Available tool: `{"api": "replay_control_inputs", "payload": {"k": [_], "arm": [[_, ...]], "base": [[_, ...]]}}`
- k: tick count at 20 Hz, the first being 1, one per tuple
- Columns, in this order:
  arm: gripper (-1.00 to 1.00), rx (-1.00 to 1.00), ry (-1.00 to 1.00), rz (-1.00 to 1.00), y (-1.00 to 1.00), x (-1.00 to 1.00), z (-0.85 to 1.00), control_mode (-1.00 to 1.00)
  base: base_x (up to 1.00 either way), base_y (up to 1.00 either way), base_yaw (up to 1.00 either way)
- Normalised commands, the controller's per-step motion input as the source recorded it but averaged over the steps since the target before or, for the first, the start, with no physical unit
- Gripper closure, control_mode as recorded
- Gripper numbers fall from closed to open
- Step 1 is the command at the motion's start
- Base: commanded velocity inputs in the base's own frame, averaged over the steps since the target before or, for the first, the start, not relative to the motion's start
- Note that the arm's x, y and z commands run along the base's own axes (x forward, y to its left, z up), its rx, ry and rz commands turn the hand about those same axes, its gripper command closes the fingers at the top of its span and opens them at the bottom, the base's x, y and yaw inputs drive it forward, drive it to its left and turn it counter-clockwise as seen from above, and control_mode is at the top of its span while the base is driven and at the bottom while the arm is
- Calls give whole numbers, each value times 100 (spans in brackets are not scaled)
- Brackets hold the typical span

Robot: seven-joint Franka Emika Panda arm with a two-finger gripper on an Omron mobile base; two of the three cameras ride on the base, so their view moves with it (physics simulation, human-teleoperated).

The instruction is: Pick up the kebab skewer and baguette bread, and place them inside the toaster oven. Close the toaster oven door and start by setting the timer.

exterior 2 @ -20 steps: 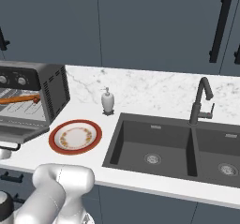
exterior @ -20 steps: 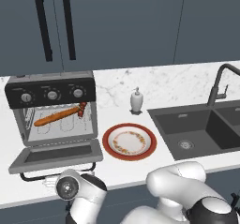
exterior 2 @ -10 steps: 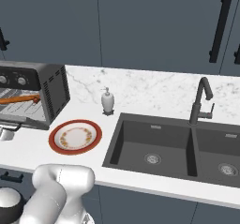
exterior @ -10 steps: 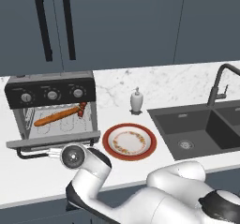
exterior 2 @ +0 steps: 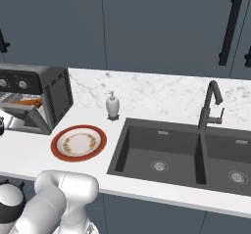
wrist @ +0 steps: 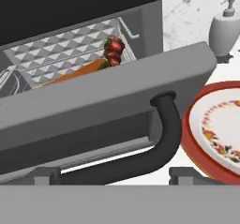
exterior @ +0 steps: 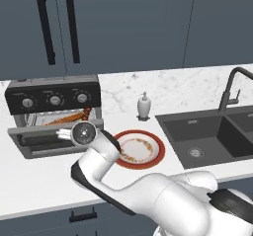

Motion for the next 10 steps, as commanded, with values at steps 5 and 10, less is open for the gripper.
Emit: {"api": "replay_control_inputs", "payload": {"k": [5,10], "arm": [[-100,3,0,-2,-38,42,4,-100],[-100,2,0,-2,-23,44,0,-100]], "base": [[0,0,0],[0,0,0]]}}
